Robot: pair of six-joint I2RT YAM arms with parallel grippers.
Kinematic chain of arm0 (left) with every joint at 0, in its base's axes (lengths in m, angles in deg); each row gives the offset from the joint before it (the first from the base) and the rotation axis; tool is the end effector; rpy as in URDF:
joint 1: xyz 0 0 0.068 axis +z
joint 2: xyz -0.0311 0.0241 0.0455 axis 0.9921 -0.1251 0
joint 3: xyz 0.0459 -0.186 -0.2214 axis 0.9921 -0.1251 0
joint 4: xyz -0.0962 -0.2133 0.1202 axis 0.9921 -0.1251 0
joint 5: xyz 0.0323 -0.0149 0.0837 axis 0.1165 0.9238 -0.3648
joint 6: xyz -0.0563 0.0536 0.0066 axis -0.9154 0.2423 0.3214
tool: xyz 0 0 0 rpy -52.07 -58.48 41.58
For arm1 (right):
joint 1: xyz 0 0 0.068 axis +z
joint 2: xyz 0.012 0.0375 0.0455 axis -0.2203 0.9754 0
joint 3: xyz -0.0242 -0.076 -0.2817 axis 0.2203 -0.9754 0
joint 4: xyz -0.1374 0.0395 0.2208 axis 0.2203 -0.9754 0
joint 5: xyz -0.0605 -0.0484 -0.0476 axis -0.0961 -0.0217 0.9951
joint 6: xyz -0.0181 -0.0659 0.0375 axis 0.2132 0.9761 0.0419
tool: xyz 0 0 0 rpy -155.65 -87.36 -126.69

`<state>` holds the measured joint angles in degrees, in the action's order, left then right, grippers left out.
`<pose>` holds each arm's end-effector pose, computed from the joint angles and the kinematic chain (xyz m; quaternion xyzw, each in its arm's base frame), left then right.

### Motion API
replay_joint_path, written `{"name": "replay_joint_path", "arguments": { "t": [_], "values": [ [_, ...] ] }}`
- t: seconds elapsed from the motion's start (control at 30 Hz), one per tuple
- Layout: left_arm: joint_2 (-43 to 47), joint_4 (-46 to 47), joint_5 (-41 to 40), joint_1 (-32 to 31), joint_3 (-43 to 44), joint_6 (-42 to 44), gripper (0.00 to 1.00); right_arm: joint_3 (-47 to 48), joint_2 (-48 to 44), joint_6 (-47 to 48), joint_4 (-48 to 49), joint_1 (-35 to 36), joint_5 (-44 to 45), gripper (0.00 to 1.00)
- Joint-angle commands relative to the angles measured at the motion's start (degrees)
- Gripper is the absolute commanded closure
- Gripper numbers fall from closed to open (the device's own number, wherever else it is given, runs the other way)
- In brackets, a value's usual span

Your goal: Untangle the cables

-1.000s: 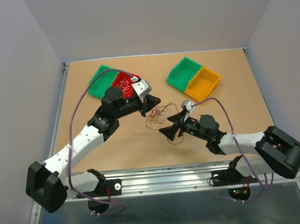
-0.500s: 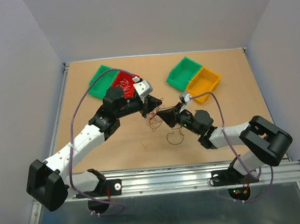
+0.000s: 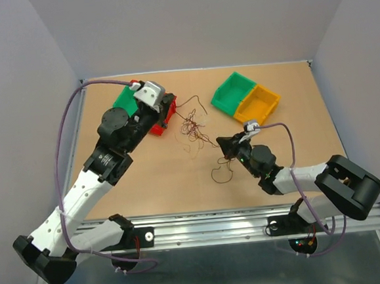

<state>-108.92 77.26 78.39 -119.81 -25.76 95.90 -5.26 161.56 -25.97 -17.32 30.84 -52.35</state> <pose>0.1925 -0.1576 0.4561 0.3008 0.5599 -0.2321 0.7363 0.2131 0.1829 0.2108 -0.0535 0.6959 0.3214 0.6400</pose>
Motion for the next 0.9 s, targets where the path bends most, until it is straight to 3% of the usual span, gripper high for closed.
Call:
{"name": "replay_joint_path", "arguments": {
  "t": [0.0,0.53,0.7,0.87],
  "values": [
    [4.93,-0.23,-17.44,0.34,3.89,4.82,1.00,-3.49,-3.49,-1.27,-5.47,0.02,12.53,0.98],
    [14.51,-2.61,-39.32,0.26,9.52,14.31,1.00,-6.39,-15.97,-8.83,-24.80,0.02,36.72,0.99],
    [16.71,-5.59,-33.03,0.34,9.78,13.36,1.00,-5.61,-19.50,-5.06,-23.77,0.02,28.05,1.00],
    [12.85,-12.97,-14.26,0.25,9.70,10.28,1.00,1.24,-14.76,4.35,-22.97,0.02,6.43,0.97]
  ]
}}
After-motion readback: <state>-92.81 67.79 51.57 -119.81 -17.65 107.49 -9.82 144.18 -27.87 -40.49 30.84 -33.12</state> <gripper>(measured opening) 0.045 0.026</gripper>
